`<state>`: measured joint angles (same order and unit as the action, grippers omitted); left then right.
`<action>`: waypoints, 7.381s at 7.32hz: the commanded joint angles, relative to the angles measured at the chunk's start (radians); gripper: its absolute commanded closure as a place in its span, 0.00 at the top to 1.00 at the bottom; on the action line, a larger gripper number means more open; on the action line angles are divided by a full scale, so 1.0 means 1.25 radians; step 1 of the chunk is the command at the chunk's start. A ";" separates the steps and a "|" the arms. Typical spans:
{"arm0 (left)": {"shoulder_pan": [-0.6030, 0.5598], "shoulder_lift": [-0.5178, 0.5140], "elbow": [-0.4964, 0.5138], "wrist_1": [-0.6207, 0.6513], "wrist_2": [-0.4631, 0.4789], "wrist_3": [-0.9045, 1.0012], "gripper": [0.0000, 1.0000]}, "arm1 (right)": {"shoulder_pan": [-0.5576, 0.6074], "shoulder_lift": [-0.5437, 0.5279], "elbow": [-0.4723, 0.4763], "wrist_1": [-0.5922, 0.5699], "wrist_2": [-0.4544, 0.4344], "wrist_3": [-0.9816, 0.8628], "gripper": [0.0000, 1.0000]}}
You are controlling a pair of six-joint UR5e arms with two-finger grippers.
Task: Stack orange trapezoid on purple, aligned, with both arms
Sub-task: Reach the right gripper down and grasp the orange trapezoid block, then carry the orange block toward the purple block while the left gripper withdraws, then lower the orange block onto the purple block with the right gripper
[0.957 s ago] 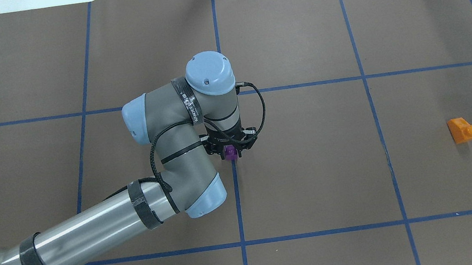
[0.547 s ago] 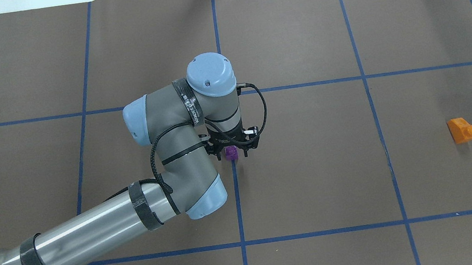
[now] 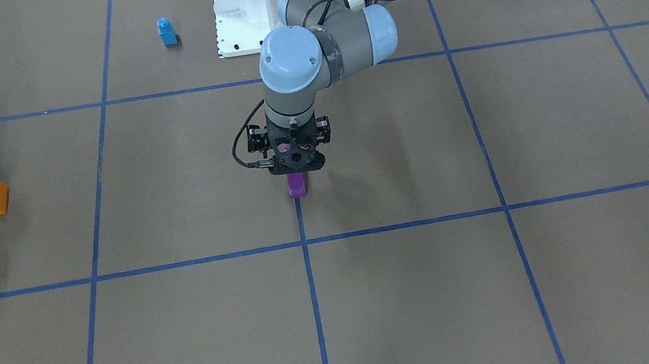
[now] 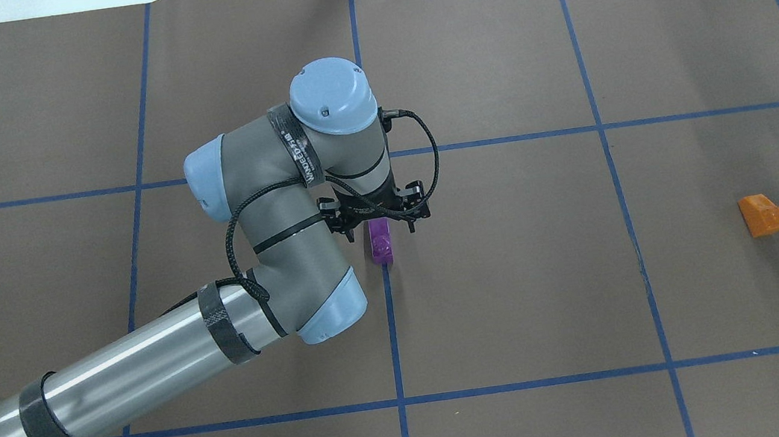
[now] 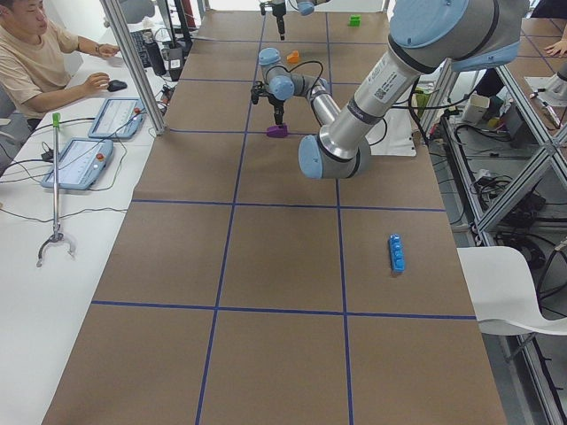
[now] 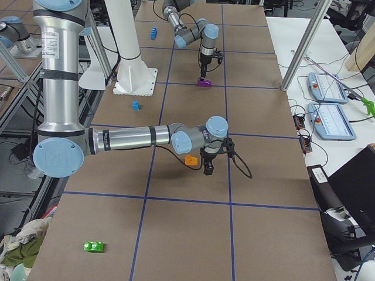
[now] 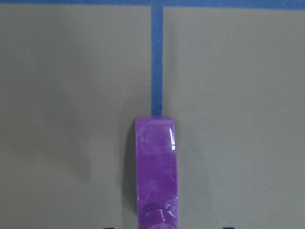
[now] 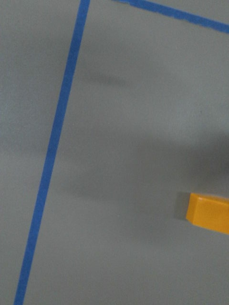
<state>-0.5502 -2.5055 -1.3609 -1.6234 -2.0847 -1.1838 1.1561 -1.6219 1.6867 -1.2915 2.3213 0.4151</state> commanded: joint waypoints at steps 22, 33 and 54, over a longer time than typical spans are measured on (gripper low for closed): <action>-0.087 0.327 -0.300 0.004 -0.016 0.231 0.99 | -0.548 0.627 0.017 -0.297 -0.302 0.700 0.00; -0.102 0.376 -0.316 -0.001 -0.022 0.267 0.99 | -0.551 0.712 -0.145 -0.219 -0.361 0.659 0.00; -0.095 0.373 -0.315 -0.001 -0.017 0.257 0.99 | -0.537 0.705 -0.176 -0.178 -0.332 0.767 0.00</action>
<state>-0.6688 -2.0375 -1.7548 -1.6245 -2.1061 -0.8621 0.4833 -0.7328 1.4675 -1.5473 1.8955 1.3375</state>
